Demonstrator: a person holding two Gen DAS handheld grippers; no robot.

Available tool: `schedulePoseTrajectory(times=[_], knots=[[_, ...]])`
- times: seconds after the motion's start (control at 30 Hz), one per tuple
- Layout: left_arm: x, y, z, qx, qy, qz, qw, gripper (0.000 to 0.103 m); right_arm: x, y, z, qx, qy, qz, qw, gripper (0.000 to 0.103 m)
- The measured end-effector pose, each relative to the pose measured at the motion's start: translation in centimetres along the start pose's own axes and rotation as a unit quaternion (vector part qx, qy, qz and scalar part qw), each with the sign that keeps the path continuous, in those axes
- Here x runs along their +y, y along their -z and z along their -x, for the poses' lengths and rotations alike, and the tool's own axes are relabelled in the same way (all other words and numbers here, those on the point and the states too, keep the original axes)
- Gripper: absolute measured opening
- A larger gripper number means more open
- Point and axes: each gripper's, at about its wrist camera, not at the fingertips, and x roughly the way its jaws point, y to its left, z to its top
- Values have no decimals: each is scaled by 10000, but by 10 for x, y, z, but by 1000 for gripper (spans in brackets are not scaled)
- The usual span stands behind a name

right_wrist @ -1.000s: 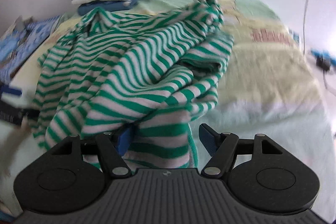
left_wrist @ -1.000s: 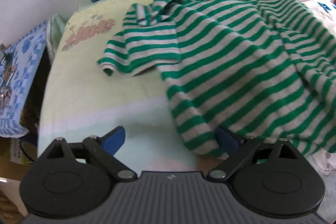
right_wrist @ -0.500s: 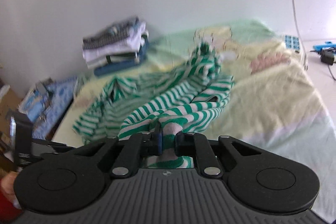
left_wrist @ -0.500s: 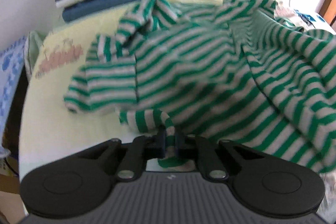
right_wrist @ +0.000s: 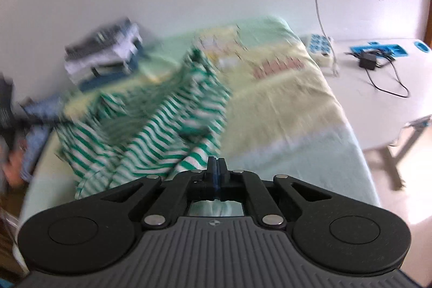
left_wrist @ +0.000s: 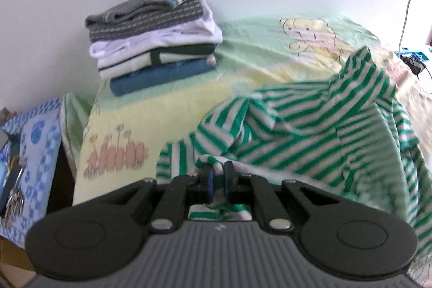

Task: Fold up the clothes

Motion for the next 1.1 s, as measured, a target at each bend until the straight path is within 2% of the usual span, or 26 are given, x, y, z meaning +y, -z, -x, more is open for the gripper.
schedulePoseTrajectory(times=[0.07, 0.13, 0.17, 0.2, 0.3, 0.33, 0.43, 0.53, 0.57, 0.63, 0.73, 0.87, 1.1], knots=[[-7, -8, -6, 26, -49, -93, 9999, 5, 4, 6, -2, 40, 44, 161, 9999, 15], [-16, -16, -11, 20, -82, -208, 9997, 5, 21, 13, -7, 70, -281, 389, 9988, 55], [-20, -19, -11, -9, -64, -243, 9997, 5, 30, 17, -11, 149, -491, 475, 9976, 64], [-23, -21, -11, -37, -44, -268, 9996, 5, 41, 22, -18, 231, -722, 558, 9956, 70], [-30, -27, -7, -110, -9, -289, 9995, 5, 73, 36, -52, 514, -1297, 650, 9881, 71], [-31, -27, -5, -125, -29, -301, 9995, 5, 82, 40, -67, 658, -1402, 681, 9856, 71], [-29, -27, 2, -157, -93, -303, 9994, 7, 93, 43, -106, 948, -1288, 526, 9857, 71], [-22, -25, 7, -181, -182, -257, 9993, 8, 90, 37, -127, 982, -1044, 312, 9892, 67], [-20, -24, 9, -190, -212, -245, 9993, 10, 88, 35, -132, 987, -993, 248, 9898, 56], [-15, -23, 13, -217, -283, -243, 9991, 11, 85, 28, -135, 979, -974, 264, 9901, 23], [-8, -23, 19, -293, -359, -244, 9986, 11, 75, 8, -122, 807, -1165, 195, 9897, 14], [0, -28, 21, -371, -415, -205, 9982, 11, 57, -39, -95, 349, -1423, -6, 9892, 10], [3, -46, 7, -353, -552, -200, 9977, 11, 63, -112, -79, -657, -1162, 359, 9904, 9]])
